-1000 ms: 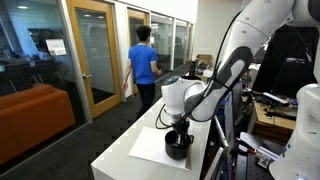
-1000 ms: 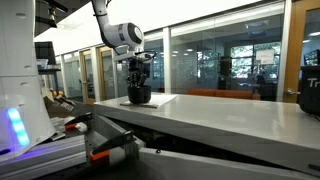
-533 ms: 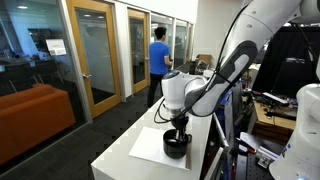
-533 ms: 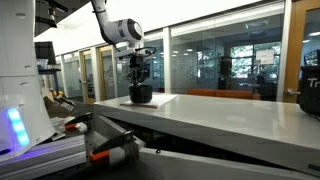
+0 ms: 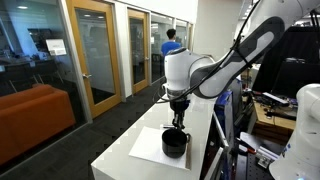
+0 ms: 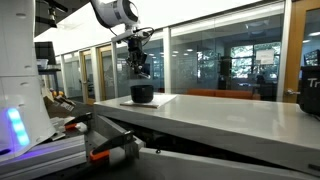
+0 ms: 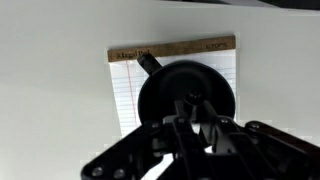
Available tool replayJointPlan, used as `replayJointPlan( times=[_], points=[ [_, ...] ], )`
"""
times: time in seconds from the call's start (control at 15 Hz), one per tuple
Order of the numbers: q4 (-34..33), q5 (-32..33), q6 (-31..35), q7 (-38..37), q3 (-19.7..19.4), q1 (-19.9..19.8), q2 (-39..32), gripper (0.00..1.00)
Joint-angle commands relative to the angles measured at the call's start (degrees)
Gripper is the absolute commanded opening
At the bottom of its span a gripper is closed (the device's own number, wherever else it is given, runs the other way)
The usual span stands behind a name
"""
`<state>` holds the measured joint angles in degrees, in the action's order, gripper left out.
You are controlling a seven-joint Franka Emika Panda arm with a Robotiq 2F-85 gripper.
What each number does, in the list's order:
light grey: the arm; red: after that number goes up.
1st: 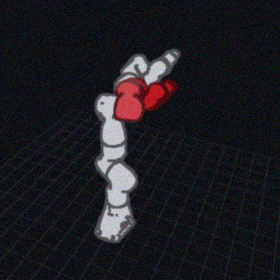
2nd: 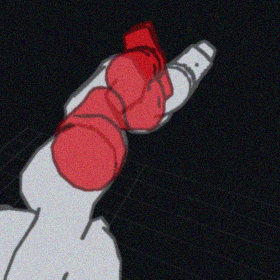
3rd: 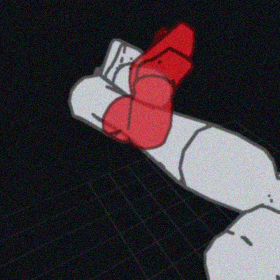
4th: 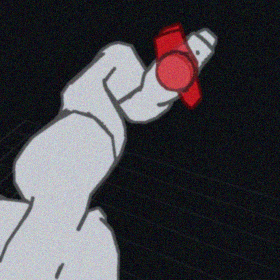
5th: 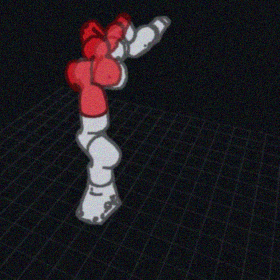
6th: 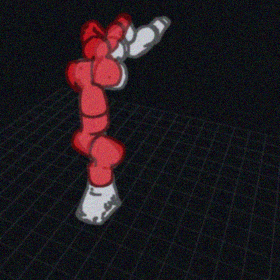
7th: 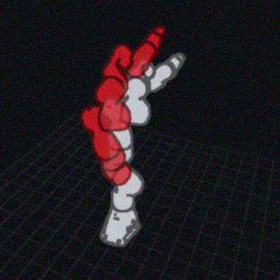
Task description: Remove the marker from the pot and put it on the table
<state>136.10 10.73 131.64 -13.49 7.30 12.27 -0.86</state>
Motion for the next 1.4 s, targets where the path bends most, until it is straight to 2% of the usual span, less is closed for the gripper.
replayJointPlan(
  times=[0.0, 0.6, 1.33],
  points=[
    [-0.22, 0.1, -1.84, -0.36, 0.78, -1.06, 2.57, 0.05],
    [-4.93, 1.56, -2.4, 1.7, -1.86, -6.09, 4.09, 0.05],
    [-10.37, 2.91, -0.78, 5.09, -8.22, -12.0, -4.58, 0.05]
  ],
)
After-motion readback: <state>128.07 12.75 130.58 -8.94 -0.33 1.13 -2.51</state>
